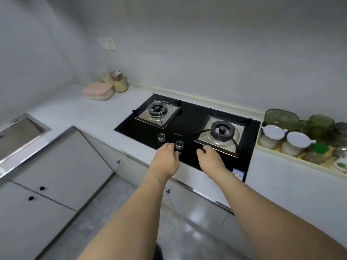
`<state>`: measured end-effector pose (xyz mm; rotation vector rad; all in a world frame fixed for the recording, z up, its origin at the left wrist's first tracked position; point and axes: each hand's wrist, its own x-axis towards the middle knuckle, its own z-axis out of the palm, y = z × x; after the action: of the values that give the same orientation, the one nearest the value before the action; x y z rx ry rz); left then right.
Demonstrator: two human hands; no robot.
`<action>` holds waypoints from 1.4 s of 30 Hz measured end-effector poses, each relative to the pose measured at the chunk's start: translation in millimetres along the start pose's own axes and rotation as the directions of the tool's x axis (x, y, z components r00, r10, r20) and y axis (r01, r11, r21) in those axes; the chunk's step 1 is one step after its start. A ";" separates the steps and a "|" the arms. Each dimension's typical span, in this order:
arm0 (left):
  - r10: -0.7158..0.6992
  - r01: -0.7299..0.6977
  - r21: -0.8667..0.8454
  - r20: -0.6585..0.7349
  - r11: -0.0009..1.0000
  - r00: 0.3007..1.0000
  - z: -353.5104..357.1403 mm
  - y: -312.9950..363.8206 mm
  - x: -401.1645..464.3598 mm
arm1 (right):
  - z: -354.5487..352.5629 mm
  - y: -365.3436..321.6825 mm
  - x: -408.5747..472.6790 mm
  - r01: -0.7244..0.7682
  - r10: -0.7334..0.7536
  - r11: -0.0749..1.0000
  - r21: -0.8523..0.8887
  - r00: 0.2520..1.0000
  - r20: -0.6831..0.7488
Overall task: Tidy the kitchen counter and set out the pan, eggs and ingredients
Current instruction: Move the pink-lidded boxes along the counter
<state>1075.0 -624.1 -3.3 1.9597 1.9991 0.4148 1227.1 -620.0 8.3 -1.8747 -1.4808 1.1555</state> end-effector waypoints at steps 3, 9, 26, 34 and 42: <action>-0.072 0.072 -0.001 -0.041 0.997 0.997 -25.7 -40.1 -0.9 | 37.7 -30.3 5.1 0.061 -0.060 0.998 -0.017 0.996 0.061; -0.191 0.190 -0.024 -0.037 0.981 0.981 -73.7 -146.6 -3.4 | 134.0 -100.3 13.3 0.116 -0.105 0.992 -0.054 0.979 0.175; -0.318 0.306 -0.099 -0.144 0.947 0.937 -184.4 -368.3 39.4 | 321.0 -254.0 45.7 0.247 -0.227 0.968 -0.031 0.926 0.303; -0.318 0.302 -0.132 -0.122 0.944 0.940 -182.9 -409.9 97.1 | 352.8 -279.6 101.7 0.228 -0.197 0.972 -0.063 0.927 0.320; -0.332 0.325 -0.077 -0.114 0.942 0.936 -202.5 -459.4 218.7 | 388.2 -334.2 213.0 0.185 -0.167 0.982 -0.026 0.933 0.318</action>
<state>569.6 -413.6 -13.4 1.5568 2.3133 0.5140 732.9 -368.2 -0.1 -1.6043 -1.8297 1.3863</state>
